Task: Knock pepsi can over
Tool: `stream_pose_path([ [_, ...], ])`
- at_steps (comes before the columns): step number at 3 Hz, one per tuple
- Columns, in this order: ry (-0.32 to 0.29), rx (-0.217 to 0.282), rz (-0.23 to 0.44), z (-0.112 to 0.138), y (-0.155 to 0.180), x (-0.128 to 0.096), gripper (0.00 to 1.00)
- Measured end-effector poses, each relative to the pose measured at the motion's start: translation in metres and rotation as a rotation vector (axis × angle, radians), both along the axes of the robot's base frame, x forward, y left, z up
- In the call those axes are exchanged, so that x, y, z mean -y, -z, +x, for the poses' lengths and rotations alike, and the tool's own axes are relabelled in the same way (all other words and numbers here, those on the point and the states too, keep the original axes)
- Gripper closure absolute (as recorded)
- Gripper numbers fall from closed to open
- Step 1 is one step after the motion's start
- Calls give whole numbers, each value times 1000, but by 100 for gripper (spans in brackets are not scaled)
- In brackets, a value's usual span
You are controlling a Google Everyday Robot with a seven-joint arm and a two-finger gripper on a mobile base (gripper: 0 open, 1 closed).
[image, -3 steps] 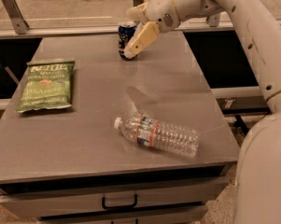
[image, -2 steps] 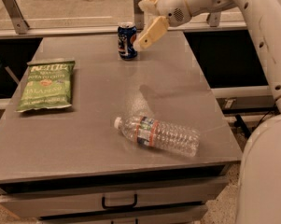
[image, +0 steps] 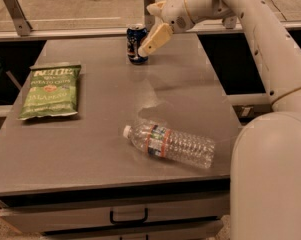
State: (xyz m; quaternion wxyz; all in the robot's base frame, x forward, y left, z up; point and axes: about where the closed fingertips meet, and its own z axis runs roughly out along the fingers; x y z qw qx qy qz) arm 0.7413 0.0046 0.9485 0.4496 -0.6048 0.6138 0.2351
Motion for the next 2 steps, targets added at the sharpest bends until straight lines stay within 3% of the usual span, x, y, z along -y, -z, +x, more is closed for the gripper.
stream_pose_path([
  [2, 64, -9, -31, 35, 39, 4, 0],
])
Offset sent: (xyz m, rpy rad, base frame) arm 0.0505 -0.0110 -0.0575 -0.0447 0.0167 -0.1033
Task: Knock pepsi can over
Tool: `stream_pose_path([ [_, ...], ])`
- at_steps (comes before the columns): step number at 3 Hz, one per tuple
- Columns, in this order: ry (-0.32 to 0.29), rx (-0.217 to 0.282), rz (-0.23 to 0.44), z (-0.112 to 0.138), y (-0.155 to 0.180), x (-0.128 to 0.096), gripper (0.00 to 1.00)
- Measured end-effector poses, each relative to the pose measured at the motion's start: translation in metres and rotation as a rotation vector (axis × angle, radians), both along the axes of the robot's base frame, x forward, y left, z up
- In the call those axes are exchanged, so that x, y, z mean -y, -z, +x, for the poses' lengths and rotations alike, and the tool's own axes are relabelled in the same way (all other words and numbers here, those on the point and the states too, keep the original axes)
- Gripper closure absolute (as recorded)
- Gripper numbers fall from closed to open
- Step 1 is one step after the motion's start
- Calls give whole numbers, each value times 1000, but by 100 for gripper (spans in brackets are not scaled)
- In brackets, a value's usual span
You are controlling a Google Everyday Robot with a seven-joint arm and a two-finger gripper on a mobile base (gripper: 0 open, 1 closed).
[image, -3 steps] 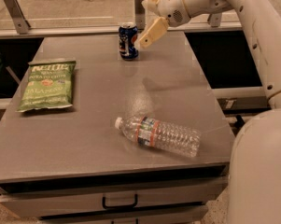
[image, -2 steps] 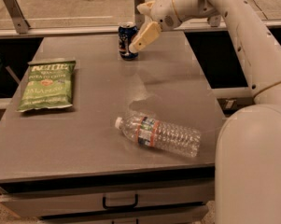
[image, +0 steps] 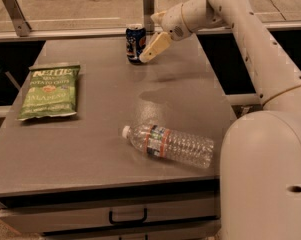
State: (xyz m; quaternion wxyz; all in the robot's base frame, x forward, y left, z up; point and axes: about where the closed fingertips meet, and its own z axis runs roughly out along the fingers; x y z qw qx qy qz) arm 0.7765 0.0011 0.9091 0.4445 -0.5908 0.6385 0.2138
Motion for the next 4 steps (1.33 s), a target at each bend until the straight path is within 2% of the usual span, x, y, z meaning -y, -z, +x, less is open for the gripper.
stream_pose_path([
  [1, -27, -23, -5, -2, 14, -11, 0],
  [2, -97, -52, -5, -20, 20, -32, 0],
  [3, -183, -81, 7, -48, 12, -50, 0],
  [4, -268, -90, 17, -79, -8, -56, 0],
])
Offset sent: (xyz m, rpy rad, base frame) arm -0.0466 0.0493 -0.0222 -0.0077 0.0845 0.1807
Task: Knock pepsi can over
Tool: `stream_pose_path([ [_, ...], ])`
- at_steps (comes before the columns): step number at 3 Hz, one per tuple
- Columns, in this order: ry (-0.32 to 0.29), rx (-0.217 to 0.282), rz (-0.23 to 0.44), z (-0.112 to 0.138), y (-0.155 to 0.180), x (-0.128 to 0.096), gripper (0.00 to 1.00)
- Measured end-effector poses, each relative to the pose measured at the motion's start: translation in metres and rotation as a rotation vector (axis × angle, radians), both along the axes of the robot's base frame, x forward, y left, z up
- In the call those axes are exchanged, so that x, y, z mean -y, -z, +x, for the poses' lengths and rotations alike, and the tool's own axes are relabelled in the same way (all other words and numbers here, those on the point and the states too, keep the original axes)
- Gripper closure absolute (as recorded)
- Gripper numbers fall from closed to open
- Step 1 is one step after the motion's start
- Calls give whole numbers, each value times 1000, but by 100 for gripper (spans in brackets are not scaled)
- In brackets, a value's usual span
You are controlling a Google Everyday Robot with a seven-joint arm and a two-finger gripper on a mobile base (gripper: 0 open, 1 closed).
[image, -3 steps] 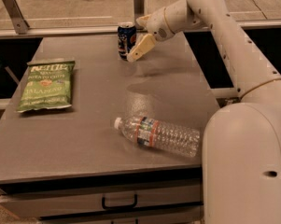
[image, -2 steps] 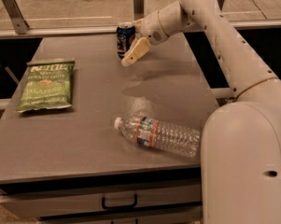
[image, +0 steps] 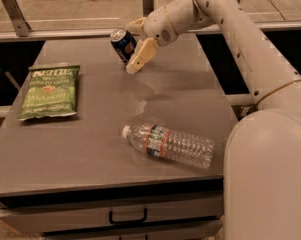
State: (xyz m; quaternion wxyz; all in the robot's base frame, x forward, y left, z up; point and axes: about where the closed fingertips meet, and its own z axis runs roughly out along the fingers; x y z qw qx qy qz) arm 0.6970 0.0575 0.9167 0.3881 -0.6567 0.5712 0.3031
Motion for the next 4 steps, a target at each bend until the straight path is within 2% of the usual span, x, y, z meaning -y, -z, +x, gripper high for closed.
stream_pose_path([
  [1, -67, -28, -2, -31, -13, 0, 0],
  [2, -88, -49, -16, -45, -17, 4, 0],
  [3, 27, -5, -34, -25, -27, 38, 0],
  [4, 347, 145, -54, 17, -69, 130, 0],
])
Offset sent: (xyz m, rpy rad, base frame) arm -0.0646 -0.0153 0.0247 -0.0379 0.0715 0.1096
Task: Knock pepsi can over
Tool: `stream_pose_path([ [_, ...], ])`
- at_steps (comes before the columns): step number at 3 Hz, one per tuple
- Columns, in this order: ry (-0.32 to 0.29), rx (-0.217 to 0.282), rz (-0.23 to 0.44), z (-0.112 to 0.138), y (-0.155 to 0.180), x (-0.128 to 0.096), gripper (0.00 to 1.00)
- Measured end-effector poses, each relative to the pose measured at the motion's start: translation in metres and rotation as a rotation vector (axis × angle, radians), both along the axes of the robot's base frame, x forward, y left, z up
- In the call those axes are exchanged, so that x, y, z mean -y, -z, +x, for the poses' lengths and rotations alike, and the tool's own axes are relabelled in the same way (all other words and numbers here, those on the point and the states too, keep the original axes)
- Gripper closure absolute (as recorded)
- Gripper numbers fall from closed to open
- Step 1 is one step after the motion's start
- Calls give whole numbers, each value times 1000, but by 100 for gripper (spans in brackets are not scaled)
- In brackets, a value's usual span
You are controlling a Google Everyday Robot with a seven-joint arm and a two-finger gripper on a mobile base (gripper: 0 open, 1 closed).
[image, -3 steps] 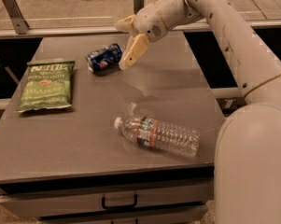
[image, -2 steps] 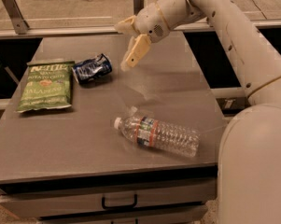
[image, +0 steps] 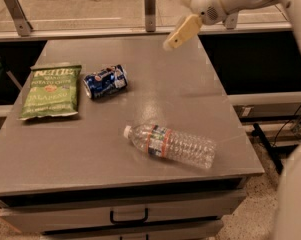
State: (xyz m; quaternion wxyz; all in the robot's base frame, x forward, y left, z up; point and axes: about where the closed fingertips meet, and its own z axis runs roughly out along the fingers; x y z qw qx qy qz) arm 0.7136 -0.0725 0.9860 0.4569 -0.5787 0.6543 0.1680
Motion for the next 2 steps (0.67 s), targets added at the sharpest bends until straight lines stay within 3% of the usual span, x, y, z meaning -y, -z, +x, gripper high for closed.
stream_pose_path([
  [1, 221, 117, -14, 9, -38, 65, 0],
  [2, 267, 175, 17, 22, -52, 68, 0],
])
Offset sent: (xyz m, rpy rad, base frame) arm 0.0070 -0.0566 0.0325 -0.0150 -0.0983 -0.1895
